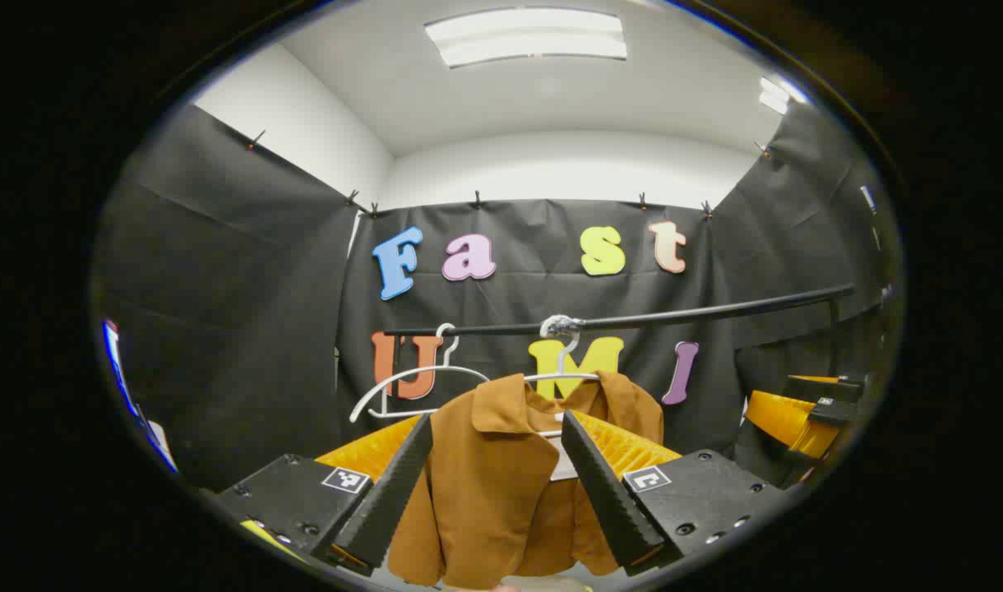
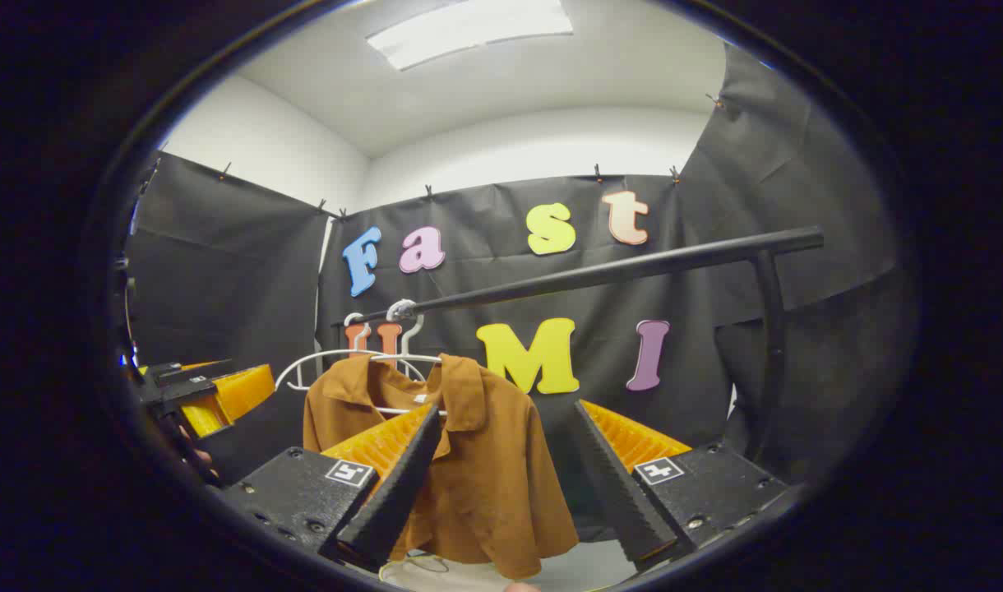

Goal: Grasp the clothes on the hanger with both hands and then place them into the laundry hamper below.

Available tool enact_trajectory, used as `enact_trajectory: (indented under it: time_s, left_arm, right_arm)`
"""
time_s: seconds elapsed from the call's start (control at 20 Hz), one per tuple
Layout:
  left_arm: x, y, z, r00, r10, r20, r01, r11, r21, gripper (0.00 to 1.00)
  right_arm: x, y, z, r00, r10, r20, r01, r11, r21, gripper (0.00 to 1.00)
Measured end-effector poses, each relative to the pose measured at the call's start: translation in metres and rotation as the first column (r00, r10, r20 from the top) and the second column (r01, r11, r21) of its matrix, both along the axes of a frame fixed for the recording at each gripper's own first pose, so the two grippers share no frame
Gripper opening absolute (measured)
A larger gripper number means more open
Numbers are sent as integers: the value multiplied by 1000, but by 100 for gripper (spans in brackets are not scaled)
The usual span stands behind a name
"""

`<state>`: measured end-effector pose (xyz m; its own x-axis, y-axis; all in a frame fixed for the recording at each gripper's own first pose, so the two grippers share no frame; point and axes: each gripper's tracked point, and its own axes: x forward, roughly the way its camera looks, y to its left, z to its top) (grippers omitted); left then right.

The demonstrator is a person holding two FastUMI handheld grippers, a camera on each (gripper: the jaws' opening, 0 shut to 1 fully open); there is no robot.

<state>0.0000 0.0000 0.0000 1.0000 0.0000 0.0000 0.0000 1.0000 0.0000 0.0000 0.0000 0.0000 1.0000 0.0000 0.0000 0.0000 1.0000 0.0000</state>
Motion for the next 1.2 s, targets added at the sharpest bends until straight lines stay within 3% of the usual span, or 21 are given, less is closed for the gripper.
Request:
enact_trajectory:
  time_s: [0.05,0.35,0.75,1.2]
  left_arm:
    - [0,-3,-1,1000,-5,-6,5,1000,5,100]
    - [0,-12,-1,1000,8,-3,-8,1000,-12,100]
    - [7,-11,-9,1000,-8,-11,8,1000,8,100]
    - [43,-13,-72,995,-55,-87,56,998,7,100]
  right_arm:
    - [4,-1,-1,1000,1,-3,-1,1000,-2,100]
    - [10,6,-10,998,58,-18,-58,998,11,99]
    - [19,8,-26,999,34,-25,-34,999,-22,100]
    - [61,26,-89,987,42,-153,-35,998,50,100]
